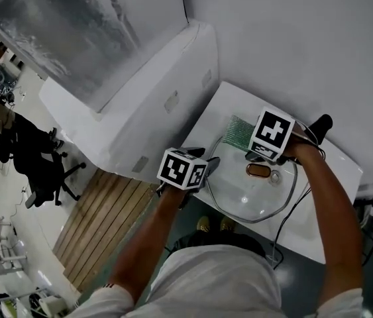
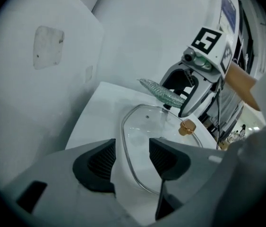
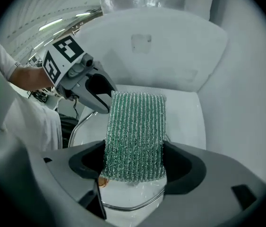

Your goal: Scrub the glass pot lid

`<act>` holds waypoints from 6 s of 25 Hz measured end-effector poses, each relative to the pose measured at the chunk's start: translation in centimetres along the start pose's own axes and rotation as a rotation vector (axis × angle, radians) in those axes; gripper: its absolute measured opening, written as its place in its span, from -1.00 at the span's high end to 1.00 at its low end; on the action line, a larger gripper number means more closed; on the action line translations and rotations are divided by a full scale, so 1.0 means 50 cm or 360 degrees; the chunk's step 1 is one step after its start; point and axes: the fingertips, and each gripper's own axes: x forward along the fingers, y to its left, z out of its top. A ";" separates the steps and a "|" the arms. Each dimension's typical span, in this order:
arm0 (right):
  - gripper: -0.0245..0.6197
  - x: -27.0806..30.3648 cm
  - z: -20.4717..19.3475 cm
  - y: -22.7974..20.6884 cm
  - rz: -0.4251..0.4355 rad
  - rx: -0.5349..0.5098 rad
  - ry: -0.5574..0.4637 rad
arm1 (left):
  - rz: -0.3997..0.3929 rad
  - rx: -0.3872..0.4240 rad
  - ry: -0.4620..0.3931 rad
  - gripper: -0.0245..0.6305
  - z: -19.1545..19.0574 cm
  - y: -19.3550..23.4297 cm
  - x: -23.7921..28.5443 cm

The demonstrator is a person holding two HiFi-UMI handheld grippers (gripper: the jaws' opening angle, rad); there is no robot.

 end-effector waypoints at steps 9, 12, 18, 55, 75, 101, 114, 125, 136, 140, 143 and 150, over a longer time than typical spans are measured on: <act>-0.16 0.069 -0.026 -0.012 0.0105 0.0055 0.0142 | -0.0005 -0.0005 0.0118 0.24 -0.023 0.004 0.022; -0.16 0.081 -0.023 -0.013 0.0125 0.0052 0.0162 | -0.0013 -0.0017 0.0127 0.25 -0.024 0.004 0.024; -0.16 0.096 -0.025 -0.015 0.0162 0.0047 0.0223 | -0.0058 -0.0028 0.0128 0.39 -0.021 -0.006 0.027; -0.16 -0.015 -0.045 0.035 0.0004 0.0575 -0.0086 | -0.0090 -0.0051 0.0056 0.44 -0.023 -0.003 0.025; -0.16 0.032 -0.068 0.108 0.0145 0.0475 0.0158 | -0.0098 -0.0052 0.0038 0.47 -0.023 -0.002 0.025; -0.16 -0.018 -0.263 0.117 0.0003 0.1313 -0.0531 | -0.0085 -0.0025 0.0052 0.47 -0.024 -0.003 0.027; -0.16 -0.072 -0.084 0.195 -0.0469 0.0566 -0.0373 | -0.0095 -0.0029 0.0044 0.48 -0.024 -0.002 0.026; -0.16 0.027 -0.053 0.254 -0.0590 0.0038 -0.0003 | -0.0101 -0.0031 0.0034 0.48 -0.025 -0.002 0.026; -0.16 0.025 -0.090 0.244 -0.0730 -0.0028 0.0011 | -0.0088 -0.0030 0.0024 0.48 -0.025 -0.002 0.025; -0.16 0.012 -0.126 0.235 -0.0750 -0.0033 -0.0108 | -0.0083 -0.0026 0.0027 0.48 -0.025 -0.001 0.026; -0.16 0.004 -0.160 0.229 -0.0771 -0.0065 -0.0175 | -0.0080 -0.0023 0.0030 0.48 -0.026 -0.001 0.026; -0.16 -0.008 -0.266 0.214 -0.0756 0.0125 -0.0327 | -0.0065 -0.0017 0.0039 0.48 -0.025 -0.002 0.027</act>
